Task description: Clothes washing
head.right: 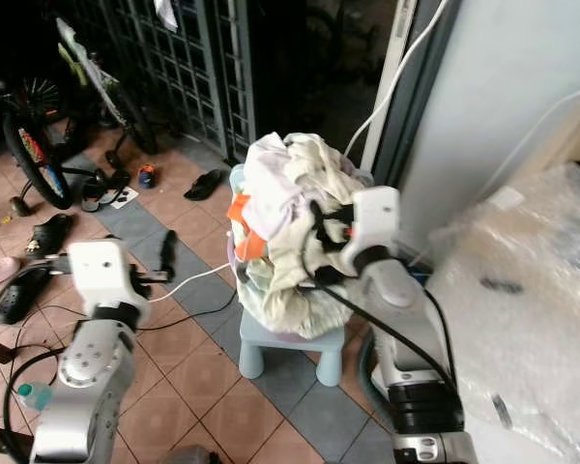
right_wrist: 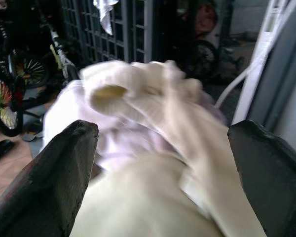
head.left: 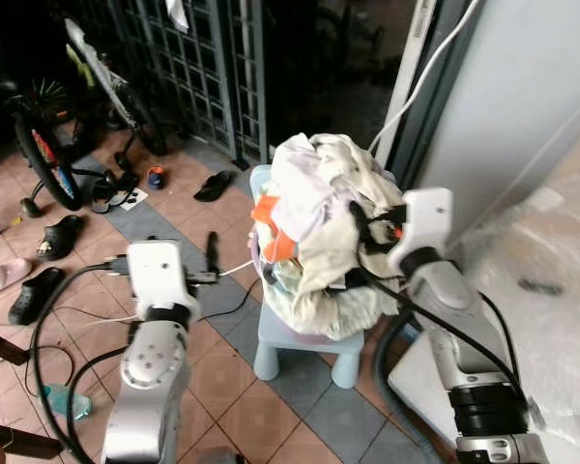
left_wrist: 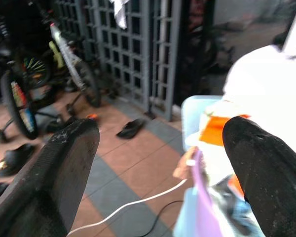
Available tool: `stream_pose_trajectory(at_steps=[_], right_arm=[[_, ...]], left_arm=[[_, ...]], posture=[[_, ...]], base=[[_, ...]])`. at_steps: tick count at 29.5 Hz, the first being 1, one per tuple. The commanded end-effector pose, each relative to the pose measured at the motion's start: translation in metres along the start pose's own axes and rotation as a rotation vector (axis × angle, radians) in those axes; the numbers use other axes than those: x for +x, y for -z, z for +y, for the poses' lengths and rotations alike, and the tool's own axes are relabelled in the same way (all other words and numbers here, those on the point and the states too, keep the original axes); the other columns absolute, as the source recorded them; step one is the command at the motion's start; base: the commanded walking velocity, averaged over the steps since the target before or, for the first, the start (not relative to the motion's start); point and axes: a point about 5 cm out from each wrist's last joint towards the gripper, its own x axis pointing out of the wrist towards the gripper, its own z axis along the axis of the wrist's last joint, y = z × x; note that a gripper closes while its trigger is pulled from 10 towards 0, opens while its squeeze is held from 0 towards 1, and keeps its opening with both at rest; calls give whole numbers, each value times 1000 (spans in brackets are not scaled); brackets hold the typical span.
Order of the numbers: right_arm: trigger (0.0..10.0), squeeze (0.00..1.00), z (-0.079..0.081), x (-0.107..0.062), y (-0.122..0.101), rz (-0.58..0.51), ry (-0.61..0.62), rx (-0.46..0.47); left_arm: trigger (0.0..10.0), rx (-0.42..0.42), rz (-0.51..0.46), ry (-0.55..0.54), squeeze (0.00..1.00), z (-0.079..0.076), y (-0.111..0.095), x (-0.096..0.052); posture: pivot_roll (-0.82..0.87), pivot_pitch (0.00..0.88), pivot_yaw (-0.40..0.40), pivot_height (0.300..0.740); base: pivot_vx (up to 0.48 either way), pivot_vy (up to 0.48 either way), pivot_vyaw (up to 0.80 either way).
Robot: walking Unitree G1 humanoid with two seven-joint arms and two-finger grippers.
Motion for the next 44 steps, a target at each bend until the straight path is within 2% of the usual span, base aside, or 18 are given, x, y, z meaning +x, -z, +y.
stream_pose_trajectory(at_steps=[1,5,9,10,12,13,14,15,23,24,25,27,28,31,32,33,34,44], right_arm=[[10000,0,7,2,-4,-1,-36,-24],[10000,0,10,0,0,17,-92,-14],[10000,0,0,2,2,29,-25,-23],[7490,0,-5,6,-1,13,7,-27],[7922,0,-6,8,-4,5,5,-41],[1098,0,-6,11,-6,3,-5,-55],[1098,0,-6,13,-6,6,-6,-56],[0,0,-7,15,-6,13,-10,-57],[0,0,-5,34,-5,87,-51,-60],[1961,0,-8,39,-1,131,-42,-78],[1961,0,-8,39,-1,131,-42,-78],[4980,0,-15,45,1,168,-20,-114],[10000,0,-17,51,-1,171,-14,-159],[10000,0,-18,57,-1,187,-9,-188],[2588,0,-18,59,0,192,-4,-177],[2588,0,-18,59,0,192,-4,-177],[0,0,-18,59,1,197,-1,-168],[0,0,-16,53,24,296,2,-62]], left_arm=[[10000,5,-4,-3,0,2,-3,-2],[10000,0,9,-2,0,1,-2,-1],[10000,-11,-3,7,0,-2,-5,-1],[10000,-8,4,8,0,-3,-4,-2],[10000,-8,5,10,0,-3,-4,-2],[10000,-8,6,12,0,-3,-5,-2],[10000,-8,6,13,0,-3,-5,-2],[10000,-6,4,13,0,-3,-6,-2],[10000,-10,14,4,0,-4,-7,-4],[10000,-10,13,2,0,-4,-8,-4],[10000,-10,13,2,0,-4,-8,-4],[10000,-12,15,-2,0,-4,-8,-5],[10000,-13,18,-6,0,-4,-8,-6],[10000,-16,24,-10,0,-3,-8,-7],[10000,-16,26,-11,0,-3,-8,-7],[10000,-16,26,-11,0,-3,-8,-7],[10000,-15,27,-11,0,-3,-8,-7],[10000,-23,47,-12,0,-4,-7,-10]], posture=[[7,0,0,740],[9,3,1,740],[15,0,-1,740],[17,3,-1,740],[19,6,-2,740],[20,10,-3,740],[21,13,-5,740],[24,17,-7,740],[31,42,-17,740],[39,48,-24,740],[39,48,-24,740],[45,53,-31,740],[46,56,-33,740],[50,61,-34,740],[52,62,-33,740],[52,62,-33,740],[52,62,-33,740],[51,87,-45,740]], base=[[319,0,0],[158,0,0],[0,0,0],[0,0,0],[0,0,0],[0,0,0],[0,0,0],[0,0,0],[0,0,0],[0,0,0],[0,0,0],[0,0,0],[0,0,0],[0,0,0],[0,0,0],[0,0,0],[0,0,0],[0,0,0]])
